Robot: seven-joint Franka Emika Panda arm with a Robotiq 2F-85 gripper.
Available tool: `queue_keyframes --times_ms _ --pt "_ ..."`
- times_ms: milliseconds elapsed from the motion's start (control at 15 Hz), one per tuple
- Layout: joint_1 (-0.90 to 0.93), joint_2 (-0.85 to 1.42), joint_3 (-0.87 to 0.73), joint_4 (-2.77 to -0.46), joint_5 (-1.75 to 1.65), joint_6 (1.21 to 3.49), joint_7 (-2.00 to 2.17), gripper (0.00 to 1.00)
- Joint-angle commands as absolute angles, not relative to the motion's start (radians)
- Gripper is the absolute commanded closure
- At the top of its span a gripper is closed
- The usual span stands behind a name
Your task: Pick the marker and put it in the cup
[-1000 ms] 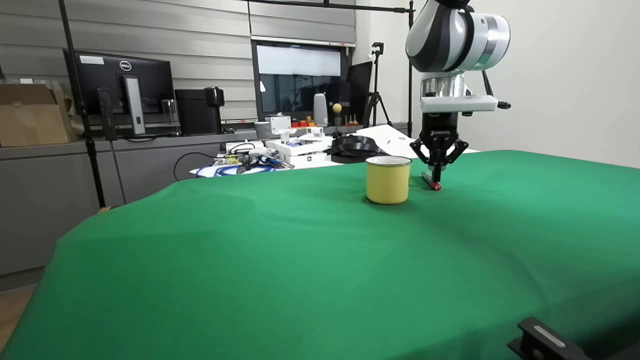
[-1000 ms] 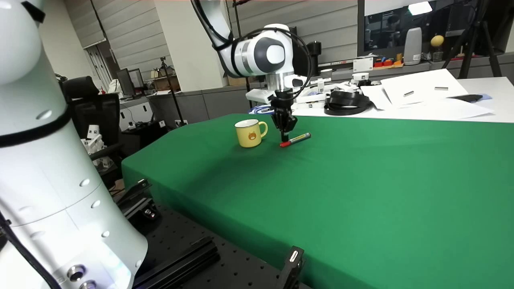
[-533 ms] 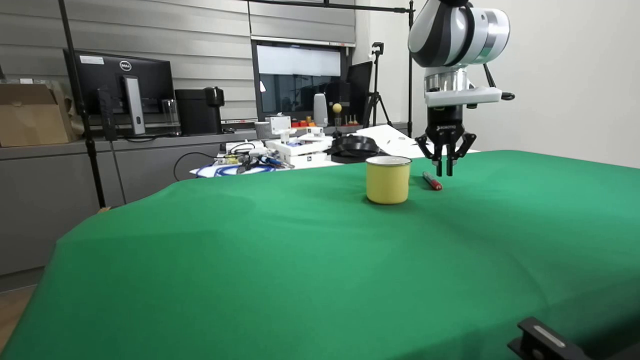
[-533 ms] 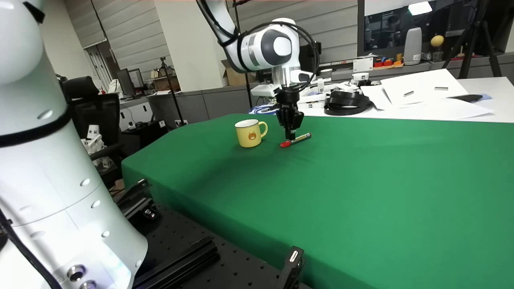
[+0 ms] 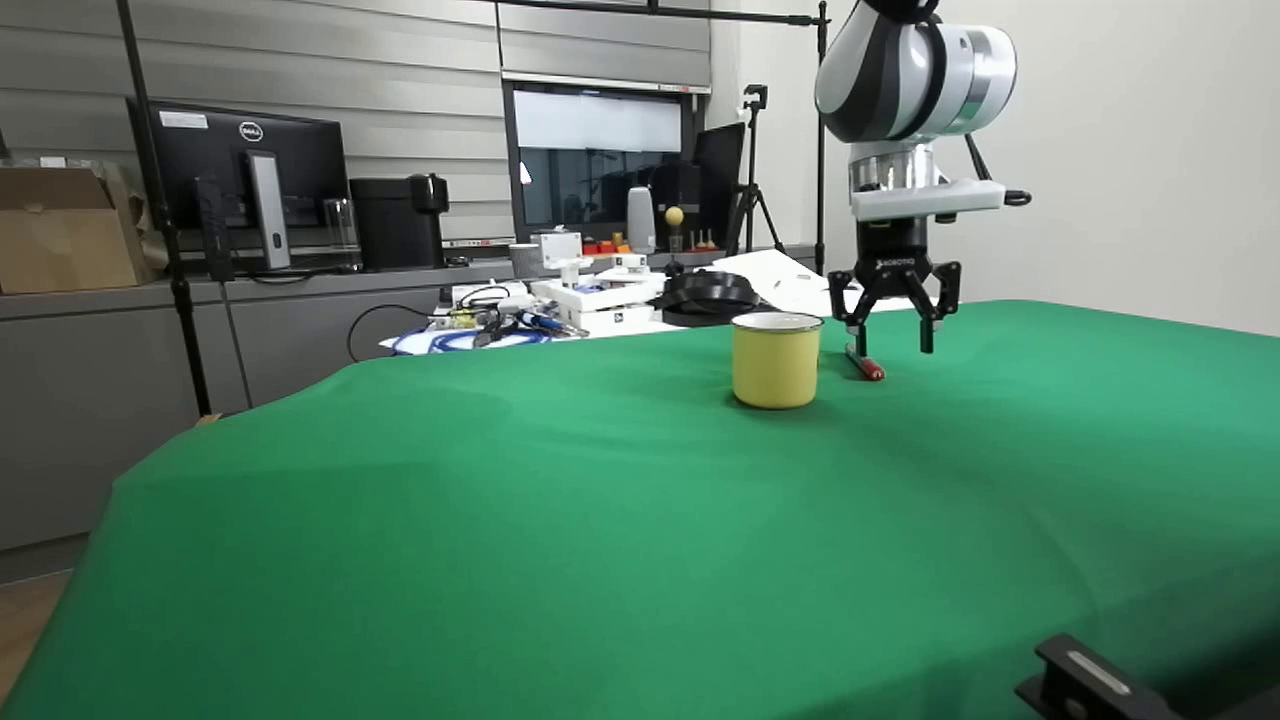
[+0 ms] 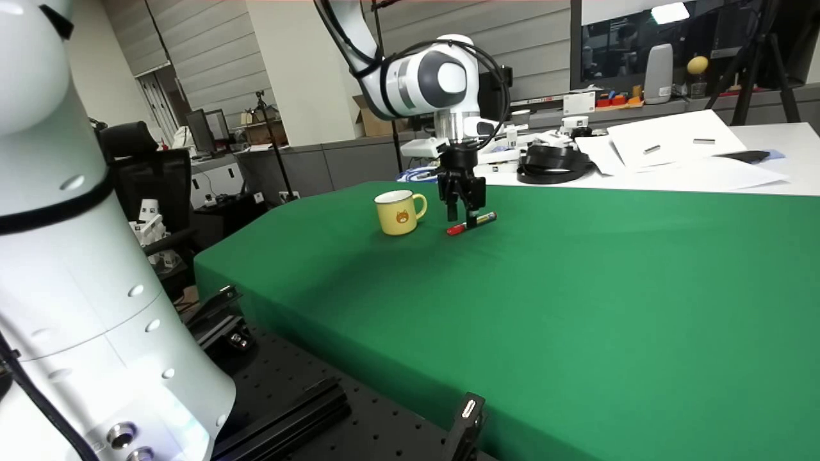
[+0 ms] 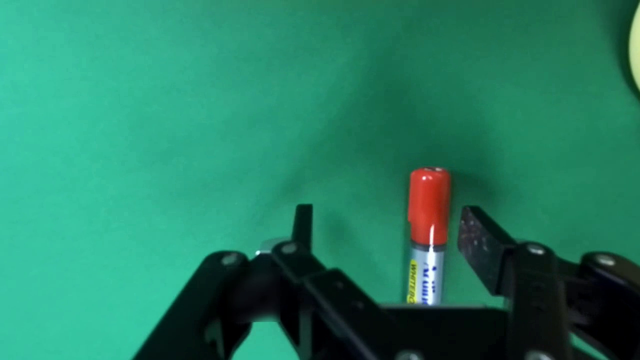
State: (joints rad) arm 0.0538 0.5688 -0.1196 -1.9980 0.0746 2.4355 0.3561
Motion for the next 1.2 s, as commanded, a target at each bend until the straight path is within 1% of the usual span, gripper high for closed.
queue_keyframes --times_ms 0,67,133,200,400,533,600,733,800,867,933,1000,1133 --pt "0.070 0.583 -0.125 -1.985 0.055 2.431 0.391 0.13" --pt "0.073 0.584 -0.125 -1.988 0.053 2.437 0.389 0.38" --pt "0.076 0.584 -0.125 -1.989 0.052 2.442 0.390 0.38" --pt "0.078 0.585 -0.125 -1.989 0.052 2.444 0.389 0.40" --pt "0.082 0.586 -0.125 -1.989 0.053 2.446 0.388 0.64" --pt "0.082 0.586 -0.125 -1.988 0.054 2.446 0.387 0.76" --pt "0.080 0.586 -0.124 -1.986 0.057 2.444 0.386 0.84" --pt "0.077 0.588 -0.125 -1.982 0.059 2.443 0.385 0.96" --pt "0.076 0.590 -0.126 -1.981 0.059 2.444 0.385 0.99" --pt "0.077 0.589 -0.129 -1.979 0.058 2.442 0.389 0.75" --pt "0.076 0.591 -0.129 -1.978 0.058 2.444 0.389 0.58" --pt "0.076 0.592 -0.129 -1.977 0.059 2.442 0.388 0.54" --pt "0.075 0.595 -0.129 -1.976 0.062 2.439 0.388 0.42"
